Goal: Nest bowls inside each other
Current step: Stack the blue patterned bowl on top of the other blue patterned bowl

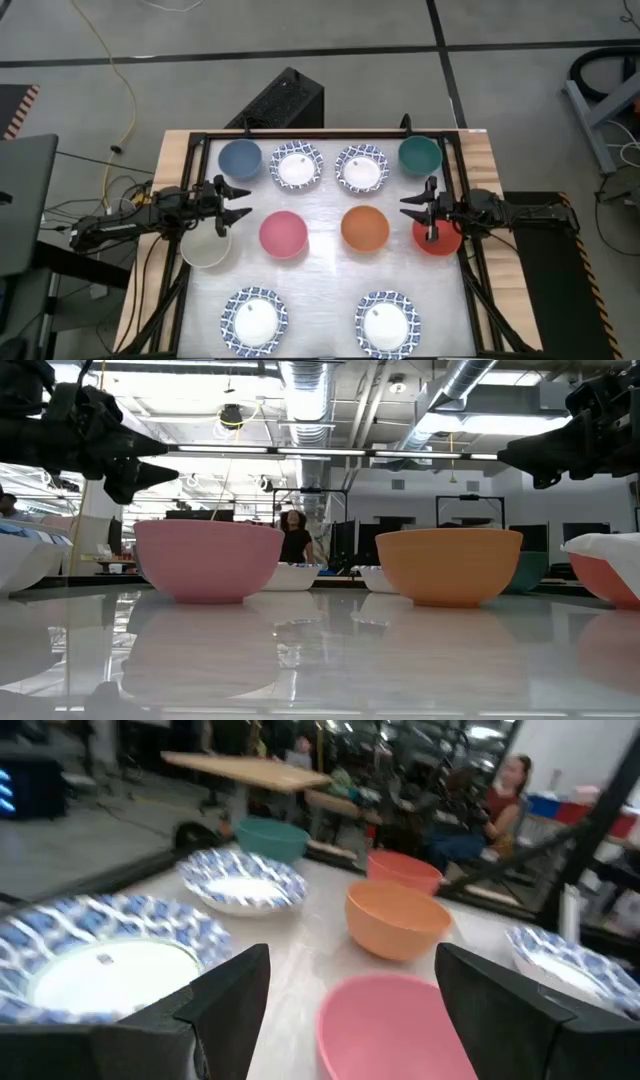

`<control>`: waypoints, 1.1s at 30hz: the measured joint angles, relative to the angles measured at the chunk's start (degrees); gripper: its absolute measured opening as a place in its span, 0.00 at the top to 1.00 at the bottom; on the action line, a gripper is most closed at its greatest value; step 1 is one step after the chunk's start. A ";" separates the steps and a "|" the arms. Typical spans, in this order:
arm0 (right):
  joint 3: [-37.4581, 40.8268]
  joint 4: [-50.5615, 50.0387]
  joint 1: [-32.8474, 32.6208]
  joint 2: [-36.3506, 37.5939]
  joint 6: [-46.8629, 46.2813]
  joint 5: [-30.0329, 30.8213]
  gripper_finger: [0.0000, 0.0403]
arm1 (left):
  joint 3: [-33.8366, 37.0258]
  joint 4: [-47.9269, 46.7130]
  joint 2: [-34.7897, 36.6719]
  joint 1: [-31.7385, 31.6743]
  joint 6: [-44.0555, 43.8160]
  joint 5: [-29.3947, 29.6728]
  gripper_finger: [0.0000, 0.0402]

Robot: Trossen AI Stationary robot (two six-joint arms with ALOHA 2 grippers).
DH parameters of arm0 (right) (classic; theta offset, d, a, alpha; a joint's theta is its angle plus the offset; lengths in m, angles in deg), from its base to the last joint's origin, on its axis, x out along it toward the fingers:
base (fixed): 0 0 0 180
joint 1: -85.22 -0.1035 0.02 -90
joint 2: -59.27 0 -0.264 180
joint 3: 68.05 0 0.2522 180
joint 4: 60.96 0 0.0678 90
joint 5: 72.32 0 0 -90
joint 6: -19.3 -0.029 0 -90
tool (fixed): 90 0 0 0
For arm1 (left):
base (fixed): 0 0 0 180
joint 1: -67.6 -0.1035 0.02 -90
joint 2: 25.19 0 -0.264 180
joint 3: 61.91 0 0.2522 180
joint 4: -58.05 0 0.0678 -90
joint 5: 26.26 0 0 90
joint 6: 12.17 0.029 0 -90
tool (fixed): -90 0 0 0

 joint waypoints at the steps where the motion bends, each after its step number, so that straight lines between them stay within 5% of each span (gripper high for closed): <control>1: 0.02 0.00 0.01 0.00 0.02 0.00 0.62 | 0.00 0.31 0.04 0.00 -0.12 0.63 0.32; 18: 0.00 0.46 0.42 0.02 1.49 0.27 0.62 | 0.00 -1.25 0.02 0.00 -3.57 0.72 0.32; 27: 0.00 0.72 0.28 0.00 -14.99 0.22 0.62 | 0.00 -1.41 0.02 0.00 -4.45 1.70 0.32; 33: 0.00 0.90 0.28 0.00 -16.58 0.17 0.62 | -0.01 -1.61 0.02 0.00 -8.75 1.72 0.32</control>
